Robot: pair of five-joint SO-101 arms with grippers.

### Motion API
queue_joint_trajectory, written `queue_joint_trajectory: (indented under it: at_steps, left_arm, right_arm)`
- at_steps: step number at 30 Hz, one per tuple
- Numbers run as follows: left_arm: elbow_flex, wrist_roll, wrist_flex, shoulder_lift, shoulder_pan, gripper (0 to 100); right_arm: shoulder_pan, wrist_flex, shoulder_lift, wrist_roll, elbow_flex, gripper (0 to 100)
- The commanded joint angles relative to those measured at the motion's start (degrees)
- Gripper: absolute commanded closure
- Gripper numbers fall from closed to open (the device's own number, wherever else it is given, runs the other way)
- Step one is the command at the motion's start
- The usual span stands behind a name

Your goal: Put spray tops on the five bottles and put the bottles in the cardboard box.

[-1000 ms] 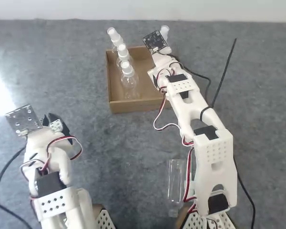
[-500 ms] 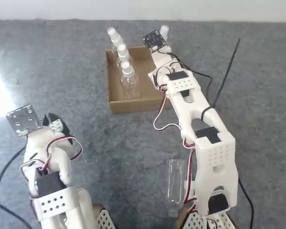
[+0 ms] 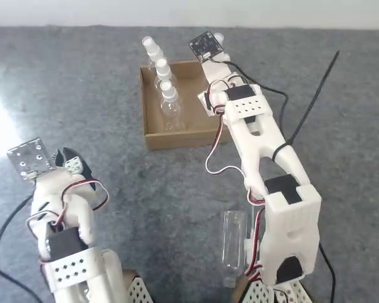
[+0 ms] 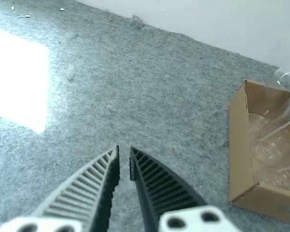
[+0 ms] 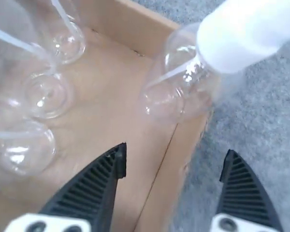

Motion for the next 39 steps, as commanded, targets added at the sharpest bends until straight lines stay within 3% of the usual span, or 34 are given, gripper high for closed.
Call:
queue_joint_trajectory:
  at_steps: [1,11,39]
  left_arm:
    - [-0.40,-0.44,-1.58,-0.70,0.09,96]
    - [-0.31,-0.44,-1.58,-0.70,0.09,96]
    - [0.84,-0.44,-3.60,-0.70,0.09,96]
  right_arm:
    - [-0.48,2.68,-6.11,-0.44,-0.97,73.1]
    - [-0.48,9.63,-12.00,-0.53,-0.97,83.4]
    - [-0.84,45.85,-29.58,-0.53,-0.97,83.5]
